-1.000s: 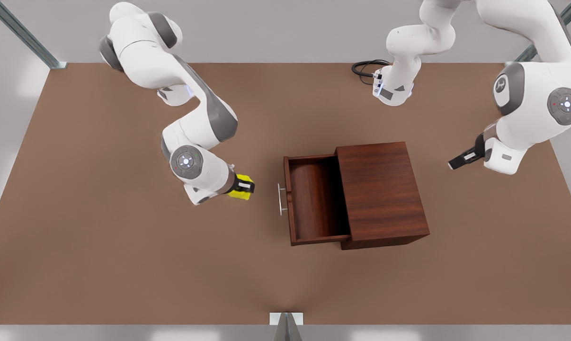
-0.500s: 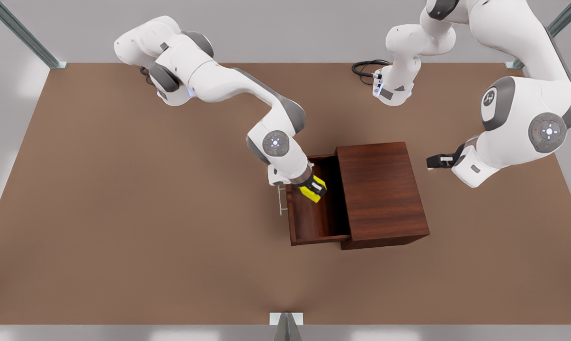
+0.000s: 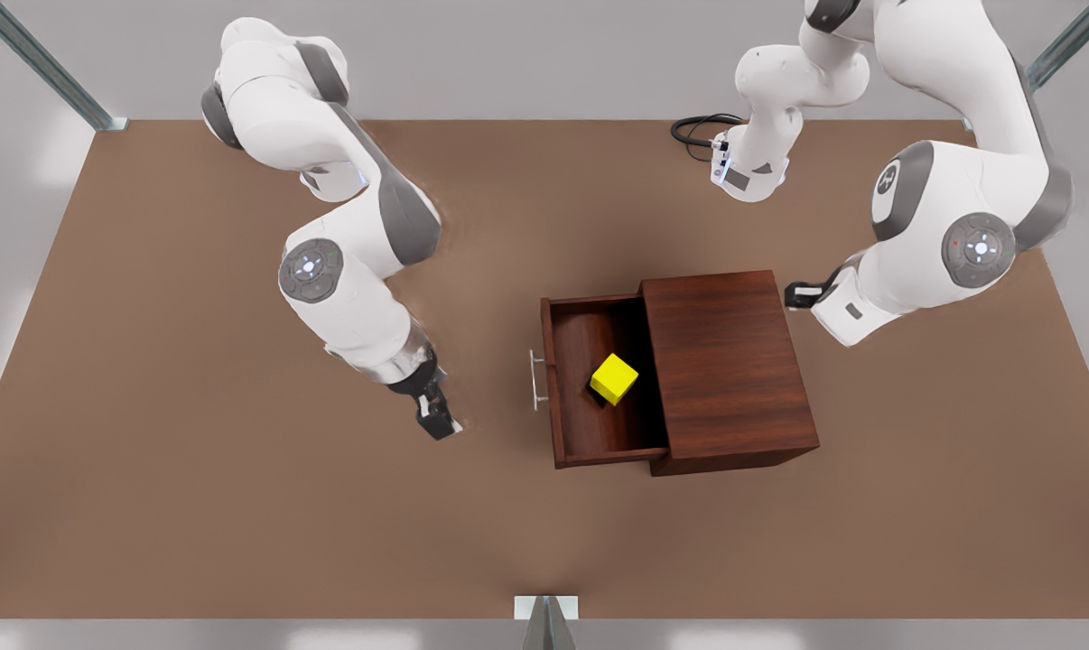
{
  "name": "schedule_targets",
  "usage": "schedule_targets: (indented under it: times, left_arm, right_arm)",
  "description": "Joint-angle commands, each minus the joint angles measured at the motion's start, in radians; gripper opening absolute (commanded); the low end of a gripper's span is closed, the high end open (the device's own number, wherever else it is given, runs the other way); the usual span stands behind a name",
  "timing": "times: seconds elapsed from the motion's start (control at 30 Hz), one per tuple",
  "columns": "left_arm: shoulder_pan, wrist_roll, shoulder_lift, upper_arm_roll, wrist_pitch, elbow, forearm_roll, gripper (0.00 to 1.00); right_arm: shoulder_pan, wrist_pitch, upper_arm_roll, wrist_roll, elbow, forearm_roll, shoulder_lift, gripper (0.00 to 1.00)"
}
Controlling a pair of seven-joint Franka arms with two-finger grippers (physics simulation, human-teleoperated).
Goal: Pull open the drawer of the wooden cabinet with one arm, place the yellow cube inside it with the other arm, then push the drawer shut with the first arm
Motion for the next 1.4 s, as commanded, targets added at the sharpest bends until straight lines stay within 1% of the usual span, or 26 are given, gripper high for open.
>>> schedule_targets:
  times: [0.0,0.03,0.07,0.1,0.13,0.17,0.2,0.23,0.27,0.33,0.43,0.47,0.53,0.6,0.67,0.8,0.9,1.0,1.17,1.37]
  left_arm:
    - [-0.036,-0.577,0.001,-0.001,0.030,0.000,-0.013,0.00]
    - [-0.071,-0.740,0.001,-0.001,0.033,0.002,-0.013,0.00]
    - [-0.108,-0.875,0.003,-0.001,0.068,0.000,-0.013,0.00]
    - [-0.154,-1.054,0.015,-0.001,0.116,0.005,-0.014,0.00]
    - [-0.189,-1.255,0.044,-0.001,0.157,0.027,-0.014,0.00]
    - [-0.223,-1.439,0.061,-0.001,0.209,0.028,-0.014,0.00]
    - [-0.245,-1.629,0.072,-0.001,0.271,0.027,-0.016,0.00]
    - [-0.269,-1.752,0.078,-0.001,0.314,0.027,-0.017,0.00]
    - [-0.295,-1.803,0.084,-0.001,0.321,0.027,-0.017,0.00]
    - [-0.372,-1.973,0.118,-0.001,0.364,0.031,-0.013,0.00]
    - [-0.467,-2.246,0.156,-0.001,0.478,0.033,-0.010,0.00]
    - [-0.488,-2.277,0.174,-0.001,0.484,0.037,-0.003,0.00]
    - [-0.541,-2.493,0.282,0.004,0.620,0.120,0.018,0.00]
    - [-0.579,-2.521,0.325,0.004,0.663,0.152,0.018,0.00]
    - [-0.619,-2.582,0.362,0.005,0.734,0.152,0.061,0.00]
    - [-0.653,-2.601,0.421,0.008,0.797,0.151,0.082,0.00]
    - [-0.654,-2.599,0.469,0.013,0.798,0.146,0.113,0.00]
    - [-0.654,-2.596,0.506,0.035,0.867,0.146,0.113,0.00]
    - [-0.670,-2.595,0.544,0.035,0.869,0.146,0.150,0.00]
    - [-0.668,-2.556,0.560,0.036,0.867,0.140,0.188,0.00]
  right_arm:
    - [-0.126,-0.363,0.004,-0.462,-0.008,-0.041,-0.048,1.00]
    - [-0.206,-0.308,-0.011,-0.815,-0.168,-0.039,-0.120,1.00]
    - [-0.214,-0.201,-0.098,-1.071,-0.333,-0.039,-0.201,1.00]
    - [-0.215,-0.141,-0.180,-1.423,-0.491,-0.036,-0.279,1.00]
    - [-0.215,-0.133,-0.233,-1.600,-0.598,-0.042,-0.338,1.00]
    - [-0.215,-0.113,-0.254,-1.673,-0.672,-0.083,-0.385,1.00]
    - [-0.214,-0.119,-0.255,-1.667,-0.706,-0.110,-0.408,1.00]
    - [-0.211,-0.165,-0.258,-1.635,-0.696,-0.166,-0.398,1.00]
    - [-0.212,-0.169,-0.260,-1.632,-0.696,-0.165,-0.393,1.00]
    - [-0.227,-0.162,-0.263,-1.641,-0.696,-0.094,-0.393,1.00]
    - [-0.227,-0.166,-0.263,-1.632,-0.692,-0.090,-0.382,1.00]
    - [-0.227,-0.166,-0.263,-1.632,-0.692,-0.090,-0.382,1.00]
    - [-0.227,-0.169,-0.263,-1.630,-0.692,-0.090,-0.382,1.00]
    - [-0.227,-0.170,-0.263,-1.629,-0.692,-0.090,-0.382,1.00]
    - [-0.227,-0.172,-0.263,-1.629,-0.692,-0.090,-0.379,1.00]
    - [-0.227,-0.172,-0.261,-1.626,-0.692,-0.090,-0.376,1.00]
    - [-0.226,-0.172,-0.261,-1.626,-0.692,-0.091,-0.375,1.00]
    - [-0.226,-0.175,-0.261,-1.626,-0.692,-0.091,-0.375,1.00]
    - [-0.226,-0.175,-0.261,-1.626,-0.692,-0.093,-0.375,1.00]
    - [-0.226,-0.175,-0.260,-1.626,-0.690,-0.091,-0.369,1.00]
